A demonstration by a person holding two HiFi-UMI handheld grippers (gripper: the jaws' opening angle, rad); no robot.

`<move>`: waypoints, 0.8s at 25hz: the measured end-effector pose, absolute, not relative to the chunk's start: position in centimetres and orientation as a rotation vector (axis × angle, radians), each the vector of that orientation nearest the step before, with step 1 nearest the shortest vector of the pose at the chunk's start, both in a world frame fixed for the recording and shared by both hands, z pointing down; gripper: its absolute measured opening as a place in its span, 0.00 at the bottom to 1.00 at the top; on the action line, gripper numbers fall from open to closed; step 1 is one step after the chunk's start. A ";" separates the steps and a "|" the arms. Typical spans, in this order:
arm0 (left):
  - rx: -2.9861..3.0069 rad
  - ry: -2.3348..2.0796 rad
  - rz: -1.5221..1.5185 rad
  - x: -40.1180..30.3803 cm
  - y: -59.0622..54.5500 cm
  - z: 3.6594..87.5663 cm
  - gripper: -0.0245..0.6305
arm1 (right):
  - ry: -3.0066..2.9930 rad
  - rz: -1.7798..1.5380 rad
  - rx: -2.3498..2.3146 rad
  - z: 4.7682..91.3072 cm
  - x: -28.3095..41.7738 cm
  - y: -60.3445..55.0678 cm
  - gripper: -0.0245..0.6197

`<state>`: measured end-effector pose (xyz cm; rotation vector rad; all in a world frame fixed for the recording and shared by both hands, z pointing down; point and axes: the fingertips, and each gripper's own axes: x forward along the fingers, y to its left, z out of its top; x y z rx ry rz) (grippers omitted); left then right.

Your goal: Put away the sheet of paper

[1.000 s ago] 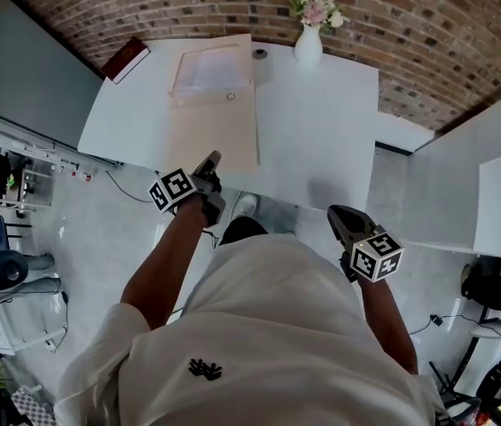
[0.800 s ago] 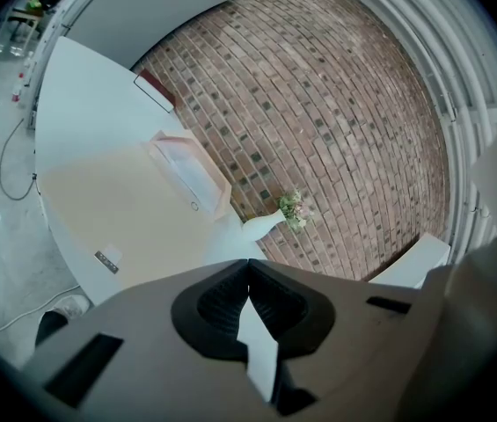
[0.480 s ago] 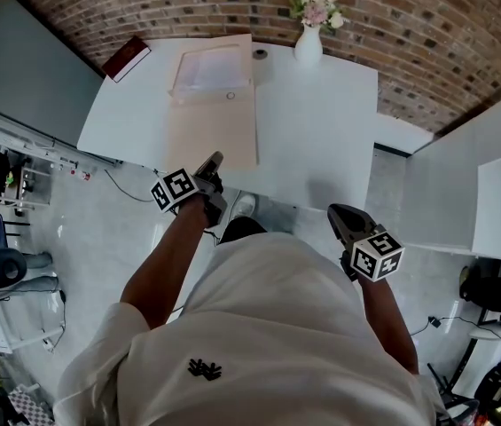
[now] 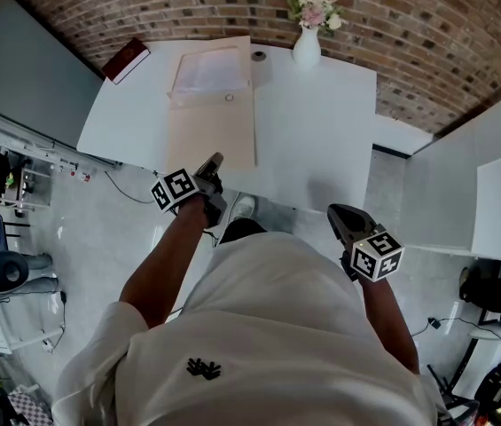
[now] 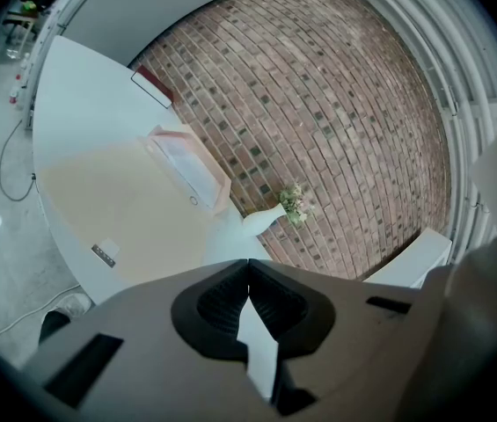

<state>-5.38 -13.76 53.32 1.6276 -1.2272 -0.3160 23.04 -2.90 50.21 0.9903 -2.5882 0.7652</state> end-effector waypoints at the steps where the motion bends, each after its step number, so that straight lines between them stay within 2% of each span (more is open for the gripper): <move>1: 1.628 -1.228 -0.315 -5.3 -13.8 53.3 0.07 | -2.590 0.763 0.990 50.2 23.1 -3.0 0.08; 20: 1.629 -1.233 -0.312 -4.9 -16.1 54.0 0.07 | -2.570 0.763 0.993 51.2 23.8 -4.5 0.08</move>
